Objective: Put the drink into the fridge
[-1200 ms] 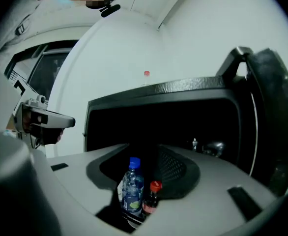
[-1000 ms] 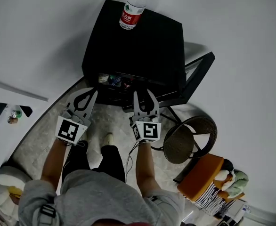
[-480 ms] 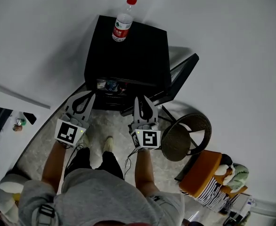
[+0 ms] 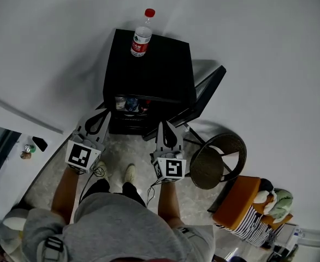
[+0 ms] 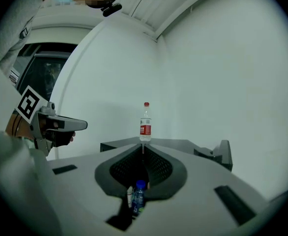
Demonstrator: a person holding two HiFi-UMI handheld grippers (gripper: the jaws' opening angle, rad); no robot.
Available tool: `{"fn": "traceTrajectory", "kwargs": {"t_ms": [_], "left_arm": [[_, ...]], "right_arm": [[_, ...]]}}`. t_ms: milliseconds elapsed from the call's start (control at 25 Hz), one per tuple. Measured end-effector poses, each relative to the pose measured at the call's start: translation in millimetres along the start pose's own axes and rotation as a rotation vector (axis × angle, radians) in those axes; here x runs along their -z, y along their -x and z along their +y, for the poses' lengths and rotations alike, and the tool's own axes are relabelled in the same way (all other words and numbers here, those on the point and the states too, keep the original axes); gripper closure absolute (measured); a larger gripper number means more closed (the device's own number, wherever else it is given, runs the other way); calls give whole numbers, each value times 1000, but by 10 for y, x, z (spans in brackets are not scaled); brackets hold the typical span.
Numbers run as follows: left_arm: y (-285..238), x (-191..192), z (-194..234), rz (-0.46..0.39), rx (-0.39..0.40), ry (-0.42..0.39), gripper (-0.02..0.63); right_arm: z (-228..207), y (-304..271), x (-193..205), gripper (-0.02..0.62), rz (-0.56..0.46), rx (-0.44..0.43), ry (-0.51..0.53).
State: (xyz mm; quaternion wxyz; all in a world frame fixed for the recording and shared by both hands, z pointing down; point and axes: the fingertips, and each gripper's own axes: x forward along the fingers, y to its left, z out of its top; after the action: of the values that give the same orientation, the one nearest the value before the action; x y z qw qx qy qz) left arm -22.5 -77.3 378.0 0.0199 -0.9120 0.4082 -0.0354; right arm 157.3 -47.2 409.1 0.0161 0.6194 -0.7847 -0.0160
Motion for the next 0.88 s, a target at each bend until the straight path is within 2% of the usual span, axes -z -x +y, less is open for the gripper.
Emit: {"fn": "traceTrajectory", "kwargs": {"t_ms": [240, 360, 880], "left_arm": [[-25, 6, 7, 23, 14, -13, 601], [-32, 5, 5, 10, 23, 14, 601], [50, -71, 292, -17, 84, -22, 601]], "right_arm": [[38, -18, -57, 560, -12, 4, 1], [33, -48, -63, 560, -14, 10, 2], [297, -292, -223, 560, -12, 28, -18]]}}
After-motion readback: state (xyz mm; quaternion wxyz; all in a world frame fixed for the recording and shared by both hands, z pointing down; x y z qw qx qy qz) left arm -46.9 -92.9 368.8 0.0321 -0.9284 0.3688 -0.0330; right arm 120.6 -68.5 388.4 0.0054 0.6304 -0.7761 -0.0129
